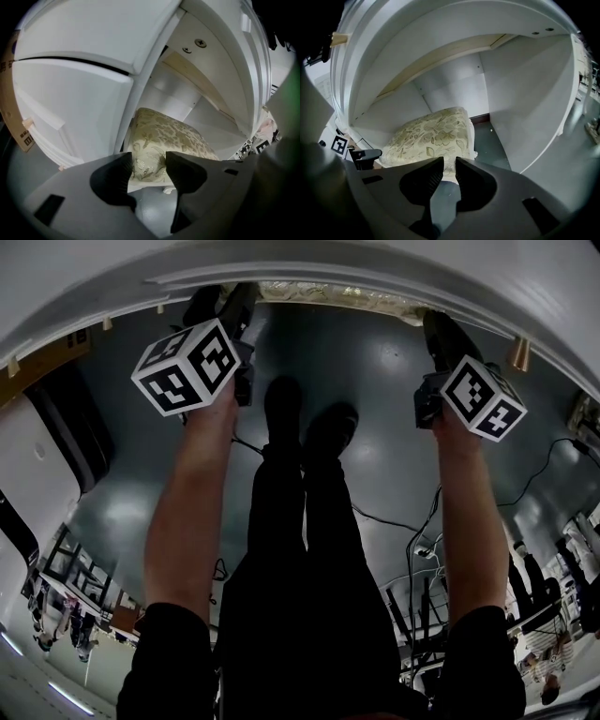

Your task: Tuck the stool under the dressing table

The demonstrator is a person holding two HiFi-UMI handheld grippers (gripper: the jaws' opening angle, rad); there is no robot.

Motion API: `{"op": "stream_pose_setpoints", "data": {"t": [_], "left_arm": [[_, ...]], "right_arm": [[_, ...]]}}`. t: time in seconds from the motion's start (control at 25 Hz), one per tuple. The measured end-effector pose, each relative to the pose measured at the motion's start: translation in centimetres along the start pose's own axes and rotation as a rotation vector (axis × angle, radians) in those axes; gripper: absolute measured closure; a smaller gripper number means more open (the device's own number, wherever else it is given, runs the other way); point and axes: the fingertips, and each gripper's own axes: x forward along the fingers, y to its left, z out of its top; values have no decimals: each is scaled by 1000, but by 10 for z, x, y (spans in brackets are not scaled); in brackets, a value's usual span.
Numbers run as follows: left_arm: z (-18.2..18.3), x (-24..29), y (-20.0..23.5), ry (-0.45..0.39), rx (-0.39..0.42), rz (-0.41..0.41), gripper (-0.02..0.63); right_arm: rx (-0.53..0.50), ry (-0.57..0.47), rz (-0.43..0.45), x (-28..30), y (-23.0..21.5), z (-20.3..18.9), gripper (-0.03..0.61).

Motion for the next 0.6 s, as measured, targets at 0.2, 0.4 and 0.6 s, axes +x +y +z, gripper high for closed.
{"op": "stream_pose_setpoints", "data": {"t": [0.2, 0.4, 0.6], "left_arm": [[-2, -14, -16, -9, 88, -25, 404], [-19, -14, -29, 25, 86, -53, 433], [-21, -8, -30, 27, 112, -33, 439]], "right_arm": [[-2, 10, -1, -9, 5, -9, 486], [11, 70, 41, -2, 12, -18, 486], [16, 91, 25, 11, 13, -21, 486]]}}
